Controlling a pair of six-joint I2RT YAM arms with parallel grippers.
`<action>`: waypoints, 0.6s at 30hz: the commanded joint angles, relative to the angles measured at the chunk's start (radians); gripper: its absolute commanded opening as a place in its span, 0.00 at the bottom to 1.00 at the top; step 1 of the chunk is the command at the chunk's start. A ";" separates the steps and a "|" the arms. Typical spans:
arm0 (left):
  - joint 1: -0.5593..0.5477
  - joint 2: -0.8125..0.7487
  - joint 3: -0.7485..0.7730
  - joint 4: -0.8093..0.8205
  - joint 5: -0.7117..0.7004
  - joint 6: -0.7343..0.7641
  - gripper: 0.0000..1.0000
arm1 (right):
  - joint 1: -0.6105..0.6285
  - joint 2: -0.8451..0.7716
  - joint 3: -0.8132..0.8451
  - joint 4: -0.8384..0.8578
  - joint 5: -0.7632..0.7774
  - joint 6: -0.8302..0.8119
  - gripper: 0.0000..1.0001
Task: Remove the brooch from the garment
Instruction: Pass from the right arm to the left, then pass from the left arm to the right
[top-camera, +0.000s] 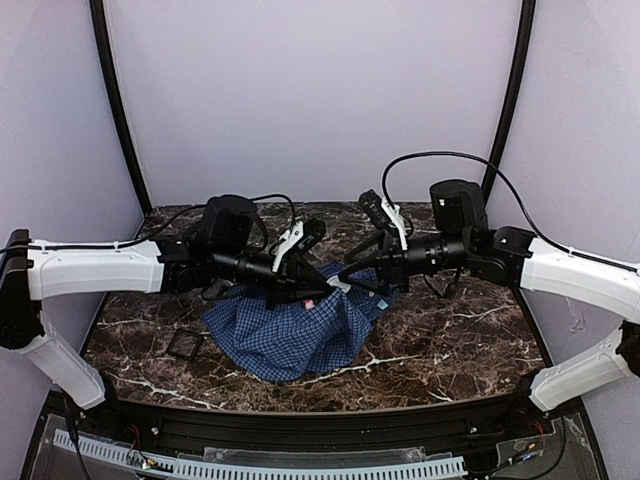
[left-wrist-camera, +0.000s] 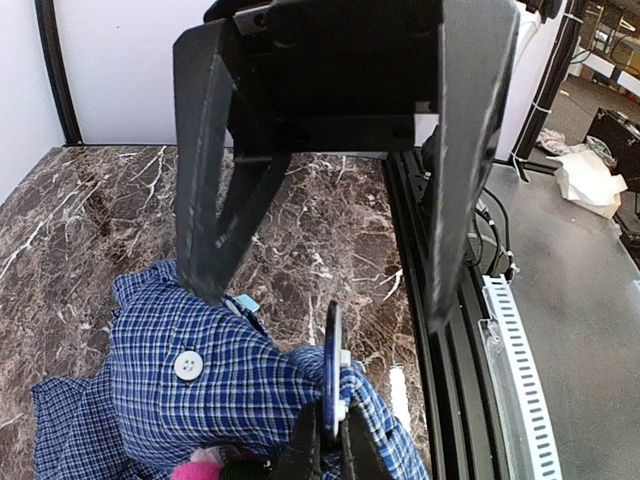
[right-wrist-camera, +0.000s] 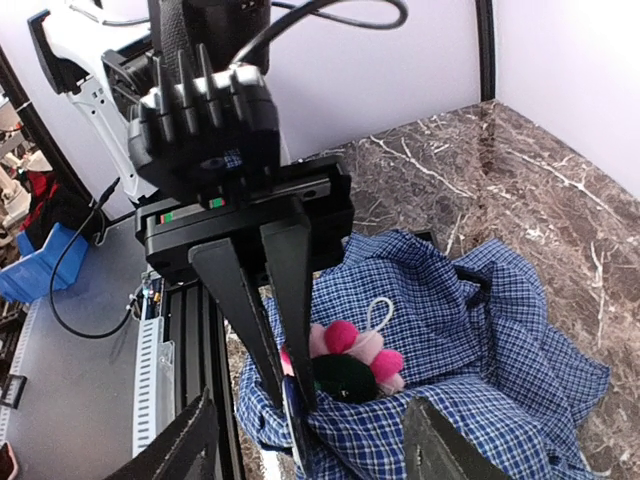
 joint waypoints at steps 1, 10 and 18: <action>-0.004 -0.113 -0.087 0.242 -0.021 -0.134 0.01 | 0.005 -0.076 -0.067 0.148 0.078 0.112 0.69; -0.005 -0.215 -0.204 0.461 -0.026 -0.280 0.01 | 0.009 -0.150 -0.229 0.446 0.042 0.243 0.59; -0.005 -0.234 -0.217 0.474 -0.023 -0.308 0.01 | 0.052 -0.159 -0.231 0.493 -0.010 0.222 0.45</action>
